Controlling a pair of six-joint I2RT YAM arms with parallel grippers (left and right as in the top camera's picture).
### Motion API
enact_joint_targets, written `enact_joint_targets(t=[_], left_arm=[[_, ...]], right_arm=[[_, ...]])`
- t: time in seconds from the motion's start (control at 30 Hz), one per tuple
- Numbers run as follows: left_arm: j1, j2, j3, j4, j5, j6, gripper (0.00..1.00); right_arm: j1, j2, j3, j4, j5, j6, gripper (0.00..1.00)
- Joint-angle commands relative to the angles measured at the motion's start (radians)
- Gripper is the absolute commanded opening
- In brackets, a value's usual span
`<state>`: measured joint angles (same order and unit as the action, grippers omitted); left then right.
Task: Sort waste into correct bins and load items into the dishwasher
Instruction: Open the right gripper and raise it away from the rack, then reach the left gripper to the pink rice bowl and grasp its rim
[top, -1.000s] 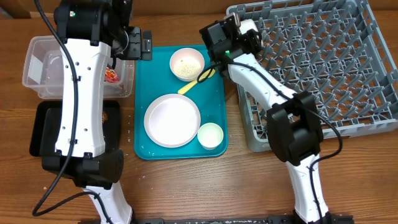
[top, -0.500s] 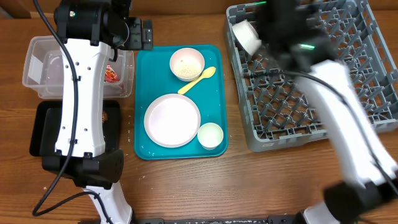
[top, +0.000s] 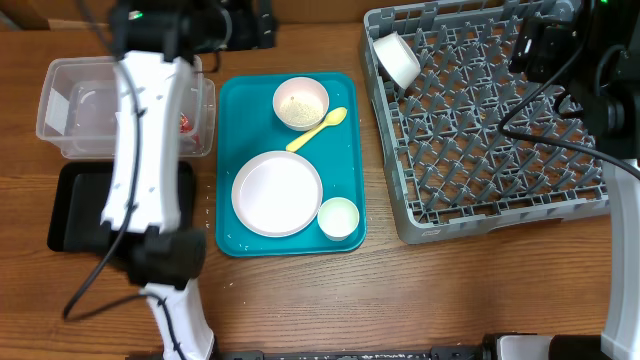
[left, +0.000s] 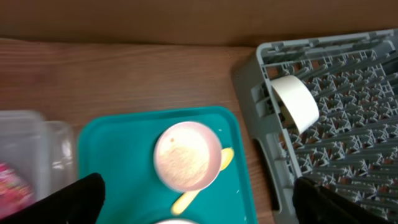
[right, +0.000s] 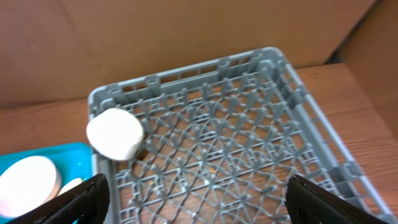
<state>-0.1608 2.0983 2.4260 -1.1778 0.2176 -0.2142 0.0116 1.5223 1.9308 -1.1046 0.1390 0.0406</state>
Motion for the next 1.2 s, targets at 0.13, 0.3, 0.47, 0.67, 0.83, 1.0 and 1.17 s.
enact_joint_targets(t=[0.13, 0.3, 0.47, 0.67, 0.83, 1.0, 1.17], left_arm=[[-0.168, 0.277, -0.003, 0.037, -0.038, 0.136, 0.98], [-0.254, 0.388, -0.003, 0.029, -0.193, 0.228, 0.93], [-0.268, 0.435, -0.003, 0.041, -0.251, 0.188, 0.89], [-0.267, 0.509, -0.003, 0.041, -0.251, 0.184, 0.46], [-0.267, 0.524, -0.003, 0.035, -0.251, 0.180, 0.33], [-0.266, 0.523, -0.001, 0.038, -0.252, 0.181, 0.22], [-0.265, 0.523, 0.010, 0.026, -0.251, 0.180, 0.22]], right_arm=[[-0.003, 0.013, 0.006, -0.031, -0.066, 0.005, 0.93], [-0.003, 0.013, 0.006, -0.045, -0.066, 0.005, 0.93], [-0.003, 0.014, 0.006, -0.066, -0.066, 0.005, 0.93], [-0.003, 0.017, 0.006, -0.076, -0.066, 0.005, 0.93], [-0.003, 0.021, 0.006, -0.077, -0.066, 0.005, 0.93], [-0.003, 0.025, 0.006, -0.077, -0.066, 0.005, 0.93], [-0.003, 0.026, 0.006, -0.076, -0.066, 0.005, 0.93]])
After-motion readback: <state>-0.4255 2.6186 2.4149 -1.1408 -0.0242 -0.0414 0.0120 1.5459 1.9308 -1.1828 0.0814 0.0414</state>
